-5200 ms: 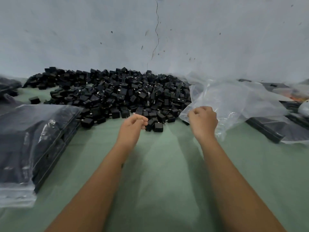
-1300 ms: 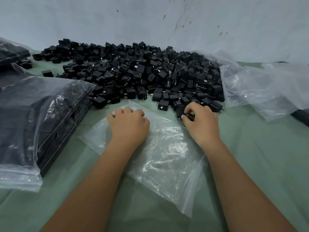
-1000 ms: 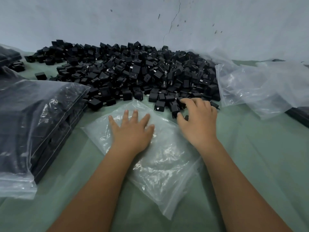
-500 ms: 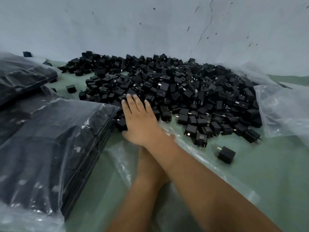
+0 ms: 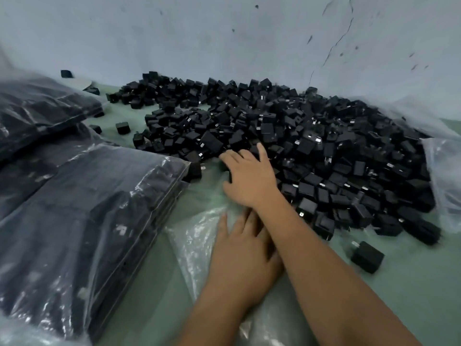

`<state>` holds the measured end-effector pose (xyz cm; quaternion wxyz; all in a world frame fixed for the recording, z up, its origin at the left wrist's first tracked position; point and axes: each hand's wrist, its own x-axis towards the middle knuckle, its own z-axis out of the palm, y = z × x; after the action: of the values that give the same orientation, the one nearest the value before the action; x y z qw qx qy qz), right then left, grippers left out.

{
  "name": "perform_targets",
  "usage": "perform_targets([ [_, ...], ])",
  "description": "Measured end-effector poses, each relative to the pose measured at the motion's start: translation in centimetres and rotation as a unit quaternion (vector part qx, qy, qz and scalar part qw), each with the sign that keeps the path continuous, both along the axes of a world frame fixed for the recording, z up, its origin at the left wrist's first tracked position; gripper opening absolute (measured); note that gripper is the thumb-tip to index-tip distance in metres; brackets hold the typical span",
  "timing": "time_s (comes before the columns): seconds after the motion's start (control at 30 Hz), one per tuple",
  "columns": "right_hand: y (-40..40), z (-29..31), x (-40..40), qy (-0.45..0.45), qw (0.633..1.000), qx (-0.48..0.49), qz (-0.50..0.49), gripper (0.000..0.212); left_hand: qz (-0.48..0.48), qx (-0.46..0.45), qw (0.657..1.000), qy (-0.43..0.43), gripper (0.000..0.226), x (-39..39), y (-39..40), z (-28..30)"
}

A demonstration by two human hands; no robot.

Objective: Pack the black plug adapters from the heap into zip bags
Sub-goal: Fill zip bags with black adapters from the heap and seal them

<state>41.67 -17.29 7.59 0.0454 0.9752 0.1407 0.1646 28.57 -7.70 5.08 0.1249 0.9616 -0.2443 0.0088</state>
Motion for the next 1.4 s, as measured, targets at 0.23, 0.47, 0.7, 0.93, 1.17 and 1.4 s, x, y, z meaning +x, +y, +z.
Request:
perform_targets([
  [0.23, -9.5, -0.5, -3.6, -0.023, 0.997, -0.028, -0.074, 0.048, -0.01, 0.019, 1.0, 0.004, 0.059, -0.7, 0.1, -0.6],
  [0.47, -15.8, -0.3, -6.4, -0.008, 0.971, -0.051, -0.235, 0.045, 0.057, -0.002, 0.998, 0.007, 0.06, 0.6, 0.0, -0.5],
  [0.7, -14.3, 3.9, -6.0, 0.007, 0.947, 0.053, -0.315, 0.064, -0.022, 0.035, 0.997, 0.058, 0.058, 4.2, 0.0, 0.3],
  [0.93, 2.0, 4.7, -0.6, 0.085, 0.994, 0.025, 0.059, 0.09, -0.089, -0.039, 0.995, 0.014, 0.051, 5.5, 1.5, 1.0],
  [1.17, 7.6, 1.5, 5.4, 0.12, 0.97, -0.126, 0.167, 0.073, -0.07, -0.047, 0.995, 0.048, 0.059, 5.2, 1.8, 0.7],
  [1.4, 1.6, 1.1, 7.0, 0.017, 0.994, 0.03, 0.108, 0.059, -0.11, -0.022, 0.994, -0.001, 0.054, 6.0, 1.4, 0.0],
])
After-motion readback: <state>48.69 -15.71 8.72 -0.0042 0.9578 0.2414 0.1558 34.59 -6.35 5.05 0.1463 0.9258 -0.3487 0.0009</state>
